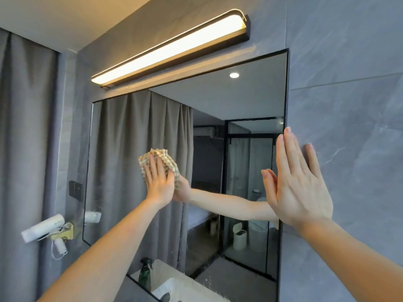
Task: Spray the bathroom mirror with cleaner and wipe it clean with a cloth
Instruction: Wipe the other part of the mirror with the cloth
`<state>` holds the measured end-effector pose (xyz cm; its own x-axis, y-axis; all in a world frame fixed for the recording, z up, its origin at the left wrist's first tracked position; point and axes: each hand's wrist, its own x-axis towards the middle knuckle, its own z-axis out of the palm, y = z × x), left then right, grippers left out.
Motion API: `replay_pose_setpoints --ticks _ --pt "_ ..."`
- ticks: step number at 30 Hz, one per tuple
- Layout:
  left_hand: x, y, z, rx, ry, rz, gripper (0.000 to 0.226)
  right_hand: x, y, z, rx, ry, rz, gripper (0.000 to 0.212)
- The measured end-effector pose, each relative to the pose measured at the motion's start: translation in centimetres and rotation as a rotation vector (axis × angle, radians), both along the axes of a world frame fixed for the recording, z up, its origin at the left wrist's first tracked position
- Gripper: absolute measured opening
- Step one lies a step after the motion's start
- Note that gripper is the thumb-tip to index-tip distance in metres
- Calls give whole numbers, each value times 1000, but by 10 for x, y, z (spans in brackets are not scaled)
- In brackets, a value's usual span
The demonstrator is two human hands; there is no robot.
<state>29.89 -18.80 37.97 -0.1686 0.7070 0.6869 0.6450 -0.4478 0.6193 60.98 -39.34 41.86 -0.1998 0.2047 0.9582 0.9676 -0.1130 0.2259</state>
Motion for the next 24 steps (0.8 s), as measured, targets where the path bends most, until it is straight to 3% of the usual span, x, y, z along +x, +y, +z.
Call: replay_pose_setpoints --ticks 5,8,11,14,21,24 --pt "-5 8 -121 -127 -105 -7 66 -1 0 0 15 4 42 75" --pt "-21 6 -196 -286 -121 -2 69 -1 0 0 30 8 49 75" --pt "-38 3 -218 -468 -144 -45 79 -2 0 0 38 12 57 75" --pt "-44 7 -173 -496 -165 -71 76 -1 -1 1 30 8 45 75" --pt "-53 21 33 -175 -31 -43 78 0 -1 1 34 -8 26 76" --pt "-27 5 85 -95 -43 -50 73 1 -1 1 34 -16 19 75"
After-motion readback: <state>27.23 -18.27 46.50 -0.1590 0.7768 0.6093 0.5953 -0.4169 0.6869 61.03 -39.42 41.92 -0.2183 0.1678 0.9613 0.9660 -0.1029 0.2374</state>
